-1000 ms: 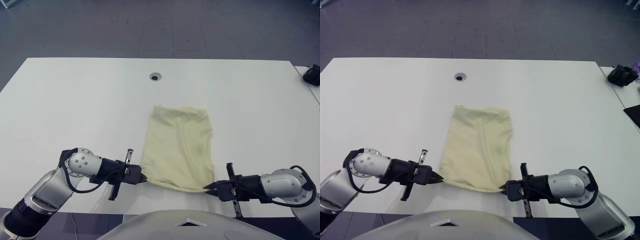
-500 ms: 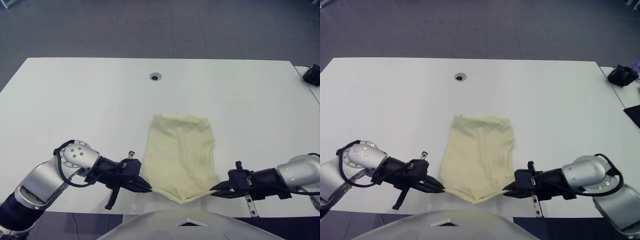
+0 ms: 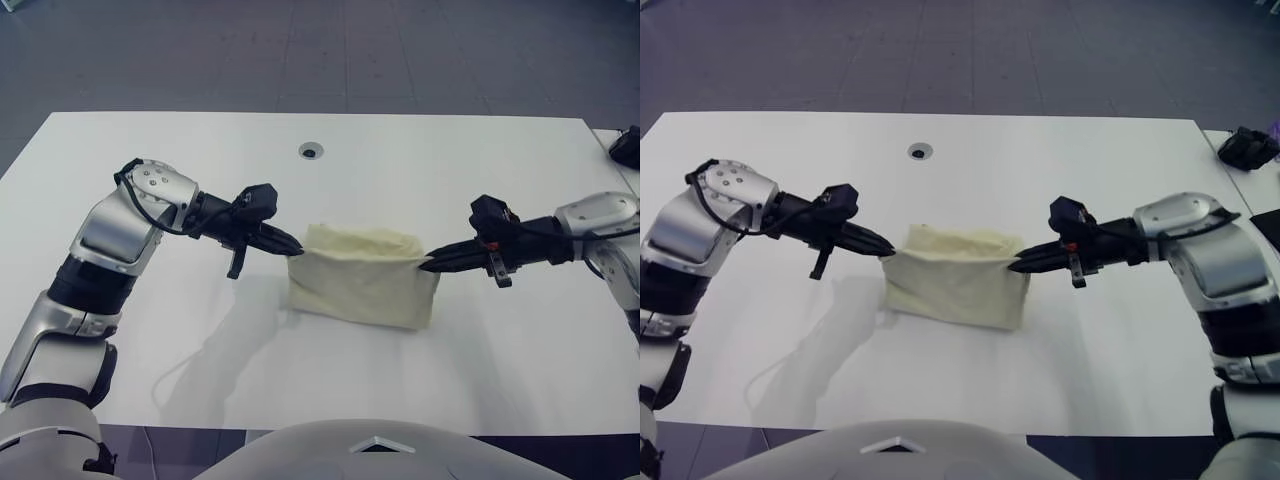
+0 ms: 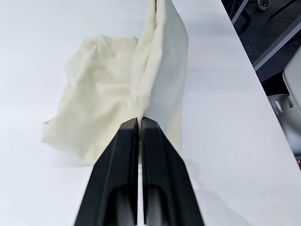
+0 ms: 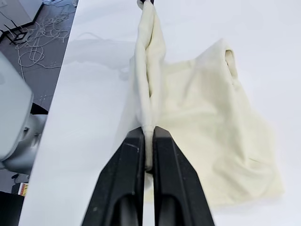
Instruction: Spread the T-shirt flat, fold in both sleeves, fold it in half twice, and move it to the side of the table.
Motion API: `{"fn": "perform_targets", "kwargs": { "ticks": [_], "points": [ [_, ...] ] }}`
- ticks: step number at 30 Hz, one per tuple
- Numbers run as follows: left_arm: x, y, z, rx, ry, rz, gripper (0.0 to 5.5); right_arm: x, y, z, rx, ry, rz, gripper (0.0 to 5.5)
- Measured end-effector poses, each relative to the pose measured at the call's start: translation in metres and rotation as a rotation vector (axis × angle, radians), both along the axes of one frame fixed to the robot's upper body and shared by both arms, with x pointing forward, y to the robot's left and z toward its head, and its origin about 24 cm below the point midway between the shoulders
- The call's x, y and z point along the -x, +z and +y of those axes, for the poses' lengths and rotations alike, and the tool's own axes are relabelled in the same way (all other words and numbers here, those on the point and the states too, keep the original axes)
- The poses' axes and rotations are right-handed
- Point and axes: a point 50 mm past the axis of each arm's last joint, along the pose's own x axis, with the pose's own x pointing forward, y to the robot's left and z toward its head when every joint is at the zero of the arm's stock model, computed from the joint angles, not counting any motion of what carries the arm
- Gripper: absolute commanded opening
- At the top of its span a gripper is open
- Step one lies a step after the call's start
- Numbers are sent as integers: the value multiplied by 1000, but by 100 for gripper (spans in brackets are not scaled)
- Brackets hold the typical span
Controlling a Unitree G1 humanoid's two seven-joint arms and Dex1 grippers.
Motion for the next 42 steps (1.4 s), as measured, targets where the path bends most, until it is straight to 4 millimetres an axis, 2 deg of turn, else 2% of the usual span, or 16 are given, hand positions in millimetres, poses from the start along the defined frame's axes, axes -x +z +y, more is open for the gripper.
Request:
{"fn": "perform_targets", "kwargs": {
  "ticks": [4,11,15,21,26,27,29,32,37,40,42],
  "points": [
    [-15,-1,-11,31,9,-25,0,-16,-10,-5,11,-35,10,5],
    [-38,6,-29,56,29,-94,0,-27,-14,-14,14,-74,5,5],
    [-51,-9,-27,28,84,-79,0,-37,-21,-21,34,-121,8,5],
    [-66,-38,-24,-63,170,-65,0,-53,-51,-16,37,-197,32,5],
    [-71,-43,-22,-81,198,-81,0,-59,-61,-12,43,-211,27,5],
    [-73,-42,-22,-87,214,-98,21,-61,-62,-12,48,-218,14,33],
    [-77,-41,-24,-83,254,-126,42,-64,-64,-13,69,-249,-22,53],
    [-86,-36,-28,-50,351,-187,102,-72,-66,-18,96,-350,-107,111],
    [-93,-18,-29,79,459,-261,183,-85,-46,-22,63,-509,-344,189],
    [-91,-3,-19,99,487,-380,234,-86,-30,-8,23,-506,-505,238],
    [-78,-13,-10,78,487,-408,272,-80,-31,10,-14,-465,-555,274]
  ]
}}
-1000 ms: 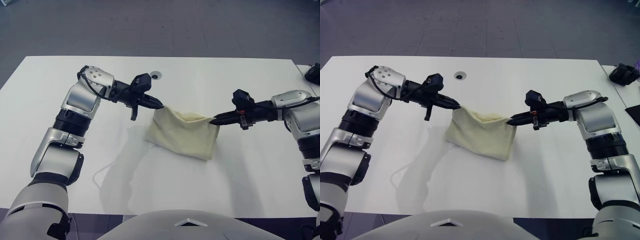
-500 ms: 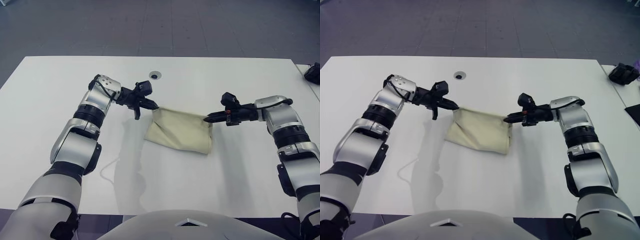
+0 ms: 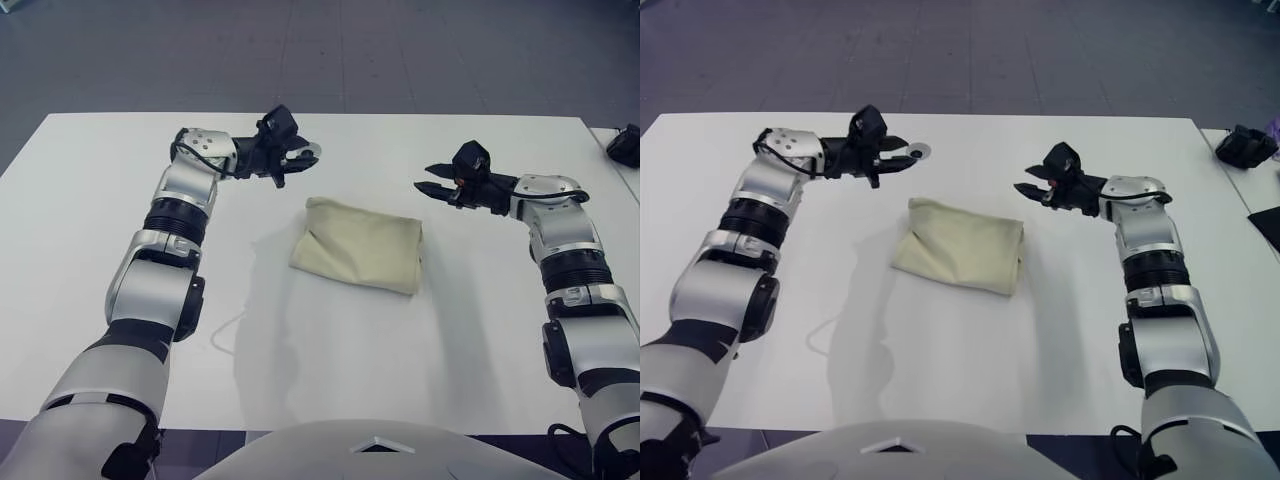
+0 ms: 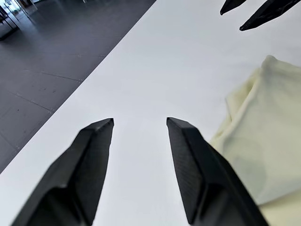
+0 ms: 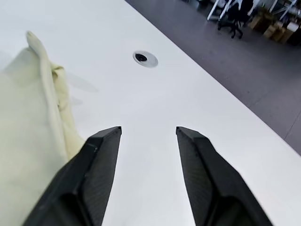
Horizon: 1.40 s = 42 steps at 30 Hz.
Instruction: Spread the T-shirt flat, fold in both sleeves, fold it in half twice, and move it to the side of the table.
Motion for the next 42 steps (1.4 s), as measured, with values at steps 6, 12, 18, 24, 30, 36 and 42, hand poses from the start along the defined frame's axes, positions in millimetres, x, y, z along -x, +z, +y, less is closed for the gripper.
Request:
{"fn": "perform_targets", "kwargs": {
  "ticks": [6,12,18,24,30,36,42],
  "points": [
    [47,-32,-7,-44,-52,59,364,5,-19,38,11,77,-38,362],
    [63,-47,-16,-160,-81,77,472,11,-52,26,75,14,22,466],
    [69,-62,-11,-328,-105,26,540,8,-64,19,100,-40,17,535],
    [70,-61,-9,-364,-123,-6,540,6,-68,12,99,-100,6,535],
    [70,-61,-6,-385,-133,-16,540,22,-69,-6,119,-116,-2,535],
    [55,-43,-7,-149,9,1,540,61,-67,-18,113,-78,51,535],
    [37,30,18,83,136,-137,540,128,-61,-46,145,-154,120,535]
  ]
}}
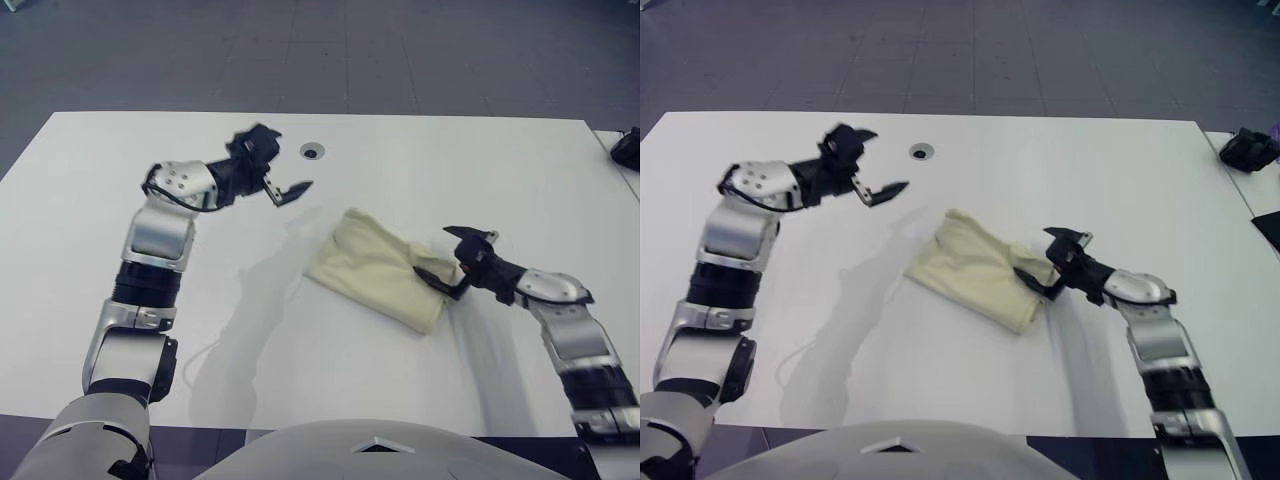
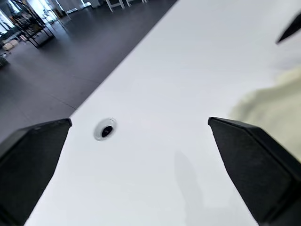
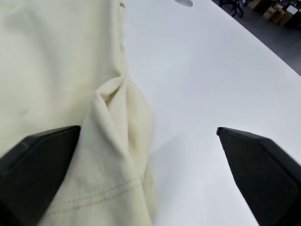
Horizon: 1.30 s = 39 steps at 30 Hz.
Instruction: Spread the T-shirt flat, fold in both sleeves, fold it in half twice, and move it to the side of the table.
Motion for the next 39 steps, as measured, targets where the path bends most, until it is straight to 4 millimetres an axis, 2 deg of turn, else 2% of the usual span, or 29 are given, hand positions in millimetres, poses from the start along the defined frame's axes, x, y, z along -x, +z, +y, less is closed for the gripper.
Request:
{"fn": "perform_targets", "kwargs": {
  "ticks": [3,4,6,8,9,11,14,16,21,26,33,34,38,39],
  "points": [
    [7,1,24,-23,77,4,540,46,12,-15,28,-56,104,535],
    [11,-2,32,-30,110,16,540,53,20,-16,28,-68,123,535],
    [17,-9,36,-20,136,42,540,50,39,-7,-14,-54,79,535],
    [20,-12,33,16,166,36,540,36,65,14,-84,8,-23,535],
    [18,-8,32,80,241,-14,540,26,82,32,-137,66,-95,535],
    [14,-2,33,177,345,-72,540,20,93,53,-209,133,-134,535],
    [12,5,33,264,438,-122,540,19,80,75,-316,166,-70,535],
    [10,7,30,289,447,-125,540,27,54,91,-390,170,34,535],
    [5,13,27,316,439,-121,540,35,11,101,-435,136,161,535],
    [0,16,27,314,442,-121,540,26,-17,88,-389,58,151,535],
    [-1,17,24,303,427,-130,540,14,-42,62,-374,-123,-23,535],
    [-1,17,24,304,427,-130,540,11,-43,55,-384,-168,-51,535],
    [0,15,23,307,430,-128,540,2,-46,6,-385,-414,-171,535],
    [3,12,23,310,434,-124,540,4,-47,-17,-353,-503,-204,535]
  ]
}}
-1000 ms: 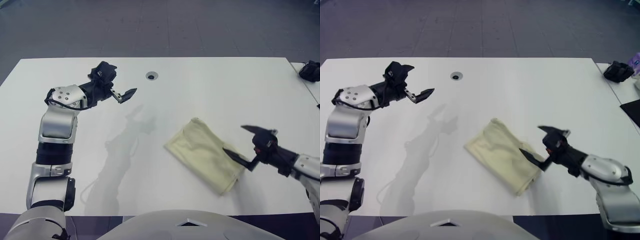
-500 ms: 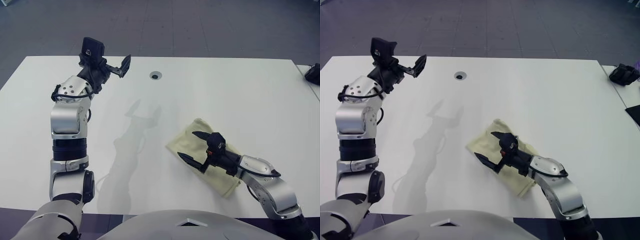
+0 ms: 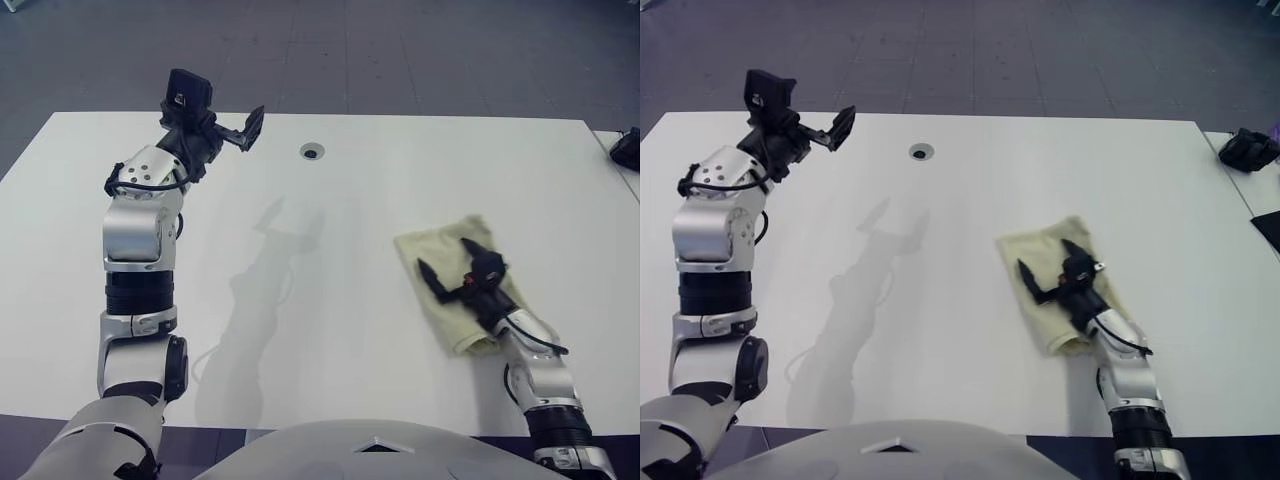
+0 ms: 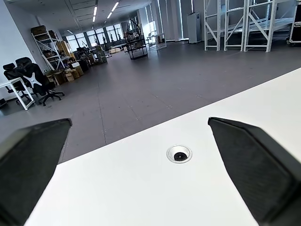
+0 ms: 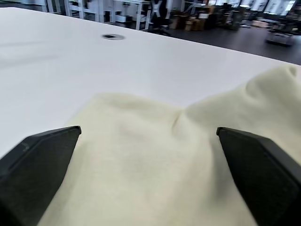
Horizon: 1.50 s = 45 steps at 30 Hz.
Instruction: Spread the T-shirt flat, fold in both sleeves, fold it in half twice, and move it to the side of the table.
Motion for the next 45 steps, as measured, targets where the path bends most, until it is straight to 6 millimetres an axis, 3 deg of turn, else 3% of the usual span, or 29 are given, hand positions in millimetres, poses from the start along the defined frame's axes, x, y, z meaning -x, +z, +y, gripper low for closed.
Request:
{"fn": "perform_targets", "kwargs": {
  "ticks": [4,7,9,13,16,18,21,24,29,45],
  "points": [
    [12,-21,-3,25,25,42,540,11,3,-60,88,-187,28,535],
    [19,-35,-3,48,61,84,540,13,12,-80,127,-237,47,535],
    [20,-33,0,52,88,75,540,5,23,-71,118,-218,30,535],
    [23,-26,3,61,124,42,540,-26,78,-36,97,-188,-153,535],
    [26,-32,5,112,200,63,540,-59,119,17,18,-212,-285,535],
    [26,-42,2,152,233,92,540,-74,122,44,-46,-229,-291,535],
    [22,-65,4,163,322,168,540,-85,101,67,-92,-275,-179,535],
    [15,-73,-3,130,318,191,540,-88,94,69,-59,-293,-147,535],
    [-1,-56,-15,93,274,138,540,-89,98,61,-33,-345,-148,535],
    [-3,-51,-21,77,236,126,540,-92,99,63,14,-323,-128,535]
  ]
}}
